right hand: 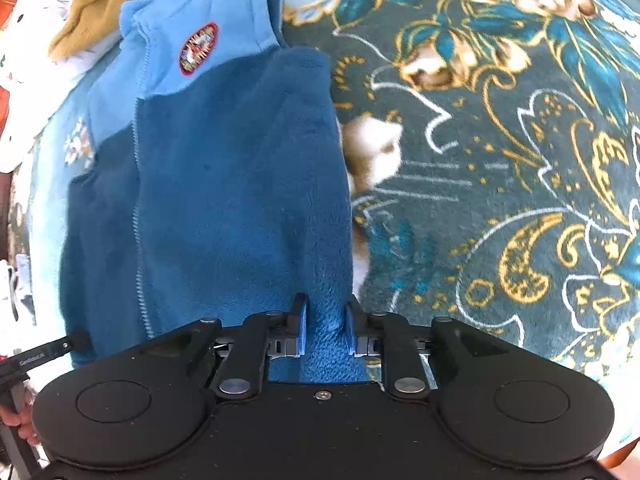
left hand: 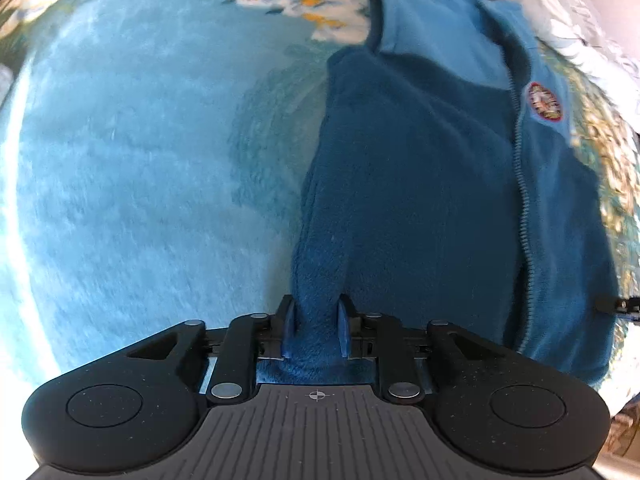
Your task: Fold clothes
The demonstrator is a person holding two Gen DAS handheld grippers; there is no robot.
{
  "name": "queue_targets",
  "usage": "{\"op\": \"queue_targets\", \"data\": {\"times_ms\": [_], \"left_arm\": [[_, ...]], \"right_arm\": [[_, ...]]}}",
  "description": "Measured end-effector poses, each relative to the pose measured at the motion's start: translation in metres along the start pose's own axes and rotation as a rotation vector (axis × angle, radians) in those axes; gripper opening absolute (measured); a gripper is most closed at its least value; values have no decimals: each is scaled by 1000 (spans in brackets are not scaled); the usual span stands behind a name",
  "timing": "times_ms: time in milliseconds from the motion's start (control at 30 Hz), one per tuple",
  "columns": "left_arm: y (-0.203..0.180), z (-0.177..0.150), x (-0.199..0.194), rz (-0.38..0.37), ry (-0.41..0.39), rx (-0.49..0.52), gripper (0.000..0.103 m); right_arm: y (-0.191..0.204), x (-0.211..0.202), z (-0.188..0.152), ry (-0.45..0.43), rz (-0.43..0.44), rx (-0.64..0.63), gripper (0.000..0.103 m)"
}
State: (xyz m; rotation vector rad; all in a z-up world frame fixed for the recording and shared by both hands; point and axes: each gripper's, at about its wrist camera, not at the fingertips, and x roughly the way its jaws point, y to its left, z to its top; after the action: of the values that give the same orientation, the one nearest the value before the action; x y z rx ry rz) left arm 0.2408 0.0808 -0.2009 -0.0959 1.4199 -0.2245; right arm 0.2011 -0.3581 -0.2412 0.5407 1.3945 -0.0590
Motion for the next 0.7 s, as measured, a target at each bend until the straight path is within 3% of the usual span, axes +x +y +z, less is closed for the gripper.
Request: {"op": "queue_targets", "data": {"times_ms": [200,367,567,700], "left_arm": [[0,39,-30,9,-107,66,47],[-21,111,-27,3,-184,109,68],[-77,207,1,-31,-239,285,70],[-110,260,30,-35,-221,415,70]], "right_arm": [[0,-35,29,-86,-11,-53,31],[20,-40,92,-182,26,-94,43],[66,-30,176,-267,78,-205,53],[97,-13,228,-270,94,-297,54]]}}
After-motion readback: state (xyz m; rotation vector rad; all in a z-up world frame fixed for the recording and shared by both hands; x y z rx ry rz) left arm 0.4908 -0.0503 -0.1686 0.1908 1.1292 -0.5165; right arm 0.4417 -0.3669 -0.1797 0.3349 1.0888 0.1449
